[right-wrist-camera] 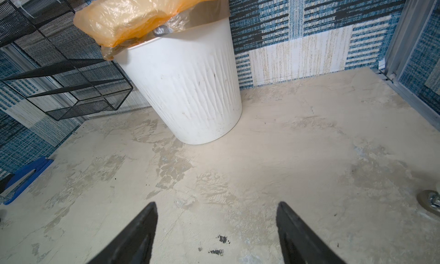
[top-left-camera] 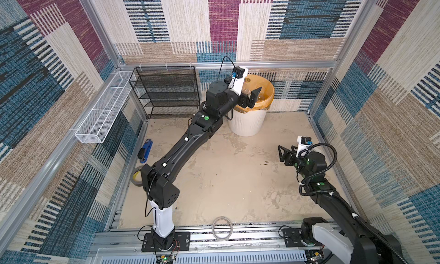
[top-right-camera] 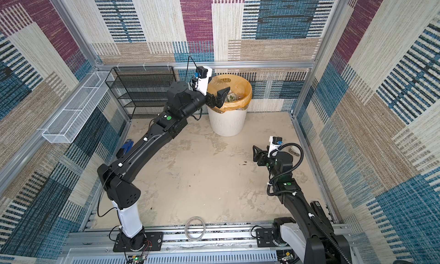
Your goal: Throw the plastic bottles in the bin
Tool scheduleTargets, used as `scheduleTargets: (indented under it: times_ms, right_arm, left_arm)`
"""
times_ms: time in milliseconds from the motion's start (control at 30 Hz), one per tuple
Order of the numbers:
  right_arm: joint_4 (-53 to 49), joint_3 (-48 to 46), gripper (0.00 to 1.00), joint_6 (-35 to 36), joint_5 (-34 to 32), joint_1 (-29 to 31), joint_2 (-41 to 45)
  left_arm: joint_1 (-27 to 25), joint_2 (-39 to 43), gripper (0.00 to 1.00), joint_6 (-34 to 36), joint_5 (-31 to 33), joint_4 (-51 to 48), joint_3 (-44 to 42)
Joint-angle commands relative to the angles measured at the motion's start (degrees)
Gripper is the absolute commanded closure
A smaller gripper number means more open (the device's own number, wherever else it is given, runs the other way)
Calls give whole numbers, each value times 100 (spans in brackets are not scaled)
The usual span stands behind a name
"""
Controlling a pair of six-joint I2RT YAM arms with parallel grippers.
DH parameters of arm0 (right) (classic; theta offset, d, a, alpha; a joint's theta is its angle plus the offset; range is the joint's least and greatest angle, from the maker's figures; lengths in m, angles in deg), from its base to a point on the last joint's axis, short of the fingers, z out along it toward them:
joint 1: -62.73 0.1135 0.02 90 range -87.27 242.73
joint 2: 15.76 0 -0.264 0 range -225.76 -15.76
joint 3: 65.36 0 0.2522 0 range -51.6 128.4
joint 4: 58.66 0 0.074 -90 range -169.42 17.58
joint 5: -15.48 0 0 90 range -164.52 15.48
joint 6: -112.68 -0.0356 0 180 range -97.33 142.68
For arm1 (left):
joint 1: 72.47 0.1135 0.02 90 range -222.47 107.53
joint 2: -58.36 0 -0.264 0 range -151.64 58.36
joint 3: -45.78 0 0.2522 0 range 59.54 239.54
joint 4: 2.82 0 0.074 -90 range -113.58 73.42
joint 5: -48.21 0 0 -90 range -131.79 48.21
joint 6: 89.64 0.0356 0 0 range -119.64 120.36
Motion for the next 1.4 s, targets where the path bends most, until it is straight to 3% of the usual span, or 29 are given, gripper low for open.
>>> scheduleTargets:
  times_ms: [0,367,633,800,1000,1133,1233,1367]
  right_arm:
    - [39,19,21,-67,-59,5,75]
    - [837,-594,14,-81,-1005,-3,657]
    - [1729,-1293,5,-135,-1827,-3,818]
    - [2261,-1559,1,-42,-2433,-12,456]
    - [3041,-1711,0,237,-2967,-21,-232]
    - [3882,-1764,1,452,-3284,-39,-1181]
    - [4457,-1650,1,705,-3078,-47,-1643]
    - [5633,-1601,1,1135,-2961,-55,-2399]
  left_arm:
    - [93,438,1,282,217,349,-759]
    - [1012,2585,1,99,1110,1278,-4924]
    - [1852,3766,1,-391,2441,1571,-7314]
    - [2034,4280,0,-621,3456,2004,-8455]
    - [2118,4418,1,-418,3989,2515,-9300]
    - [2324,4018,1,-405,3608,3494,-9706]
    - [2539,3382,1,-358,3142,4405,-9832]
    - [2656,2941,3,147,2958,4393,-9503]
